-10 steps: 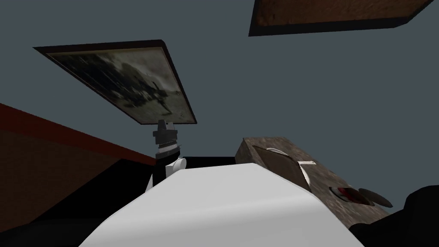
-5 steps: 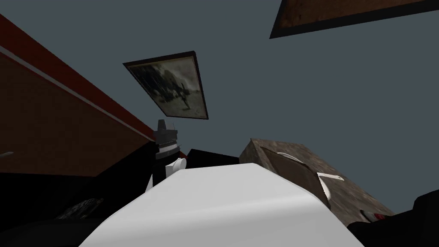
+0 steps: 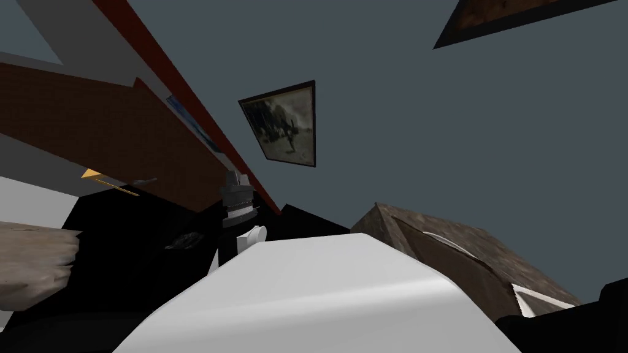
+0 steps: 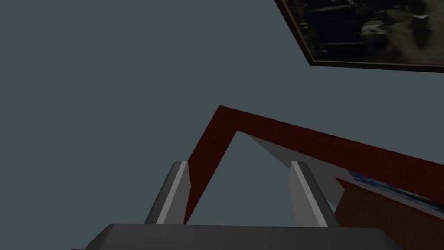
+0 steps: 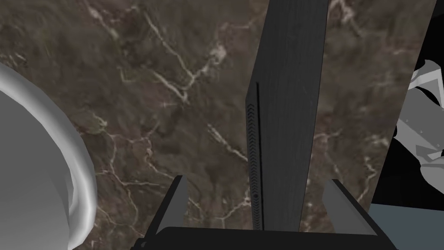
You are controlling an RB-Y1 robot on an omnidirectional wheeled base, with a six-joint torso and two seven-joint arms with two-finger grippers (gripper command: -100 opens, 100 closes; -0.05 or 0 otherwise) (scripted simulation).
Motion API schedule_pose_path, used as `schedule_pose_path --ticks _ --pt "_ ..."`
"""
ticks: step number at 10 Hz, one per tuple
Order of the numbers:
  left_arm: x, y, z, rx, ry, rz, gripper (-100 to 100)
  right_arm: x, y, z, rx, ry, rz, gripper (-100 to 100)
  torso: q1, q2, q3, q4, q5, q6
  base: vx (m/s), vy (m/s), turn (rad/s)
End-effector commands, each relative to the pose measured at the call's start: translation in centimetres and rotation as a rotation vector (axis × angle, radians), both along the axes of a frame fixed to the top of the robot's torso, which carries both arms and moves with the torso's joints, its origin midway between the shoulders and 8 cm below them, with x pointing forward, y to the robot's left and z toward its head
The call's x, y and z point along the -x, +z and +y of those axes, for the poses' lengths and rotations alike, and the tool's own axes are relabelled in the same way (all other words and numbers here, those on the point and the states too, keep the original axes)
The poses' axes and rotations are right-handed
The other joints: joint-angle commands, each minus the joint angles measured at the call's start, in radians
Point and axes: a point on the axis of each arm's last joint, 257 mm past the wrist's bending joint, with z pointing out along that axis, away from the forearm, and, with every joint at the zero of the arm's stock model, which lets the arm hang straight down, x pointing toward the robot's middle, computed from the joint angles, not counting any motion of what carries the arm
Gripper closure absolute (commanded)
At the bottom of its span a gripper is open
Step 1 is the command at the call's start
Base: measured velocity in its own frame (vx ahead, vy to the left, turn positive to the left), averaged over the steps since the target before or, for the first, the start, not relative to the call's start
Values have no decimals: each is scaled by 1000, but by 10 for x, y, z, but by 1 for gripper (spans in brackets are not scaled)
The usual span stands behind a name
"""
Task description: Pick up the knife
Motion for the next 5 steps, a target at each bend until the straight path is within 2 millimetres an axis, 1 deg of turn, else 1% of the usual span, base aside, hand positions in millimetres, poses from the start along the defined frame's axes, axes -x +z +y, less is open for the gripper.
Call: schedule_pose_path --ticks 1,2,3,4,5 --pt "0 0 0 0 0 0 0 11 -6 11 -1 -94 -3 -100 0 0 0 0 0 0 -111 119 429" --pt "0 0 0 0 0 0 0 11 -6 11 -1 -94 -3 -100 2 1 1 0 0 1 -96 98 383" --pt "0 0 0 0 0 0 0 18 -9 20 -1 -156 -4 -100 0 1 1 0 0 1 -103 95 421" --pt "0 0 0 0 0 0 0 16 -8 14 0 -124 -3 -100 0 2 1 0 0 1 -46 42 66" --pt "0 0 0 0 0 0 0 16 -8 15 -1 -130 -4 100 -3 -1 0 0 -1 2 -8 8 -18"
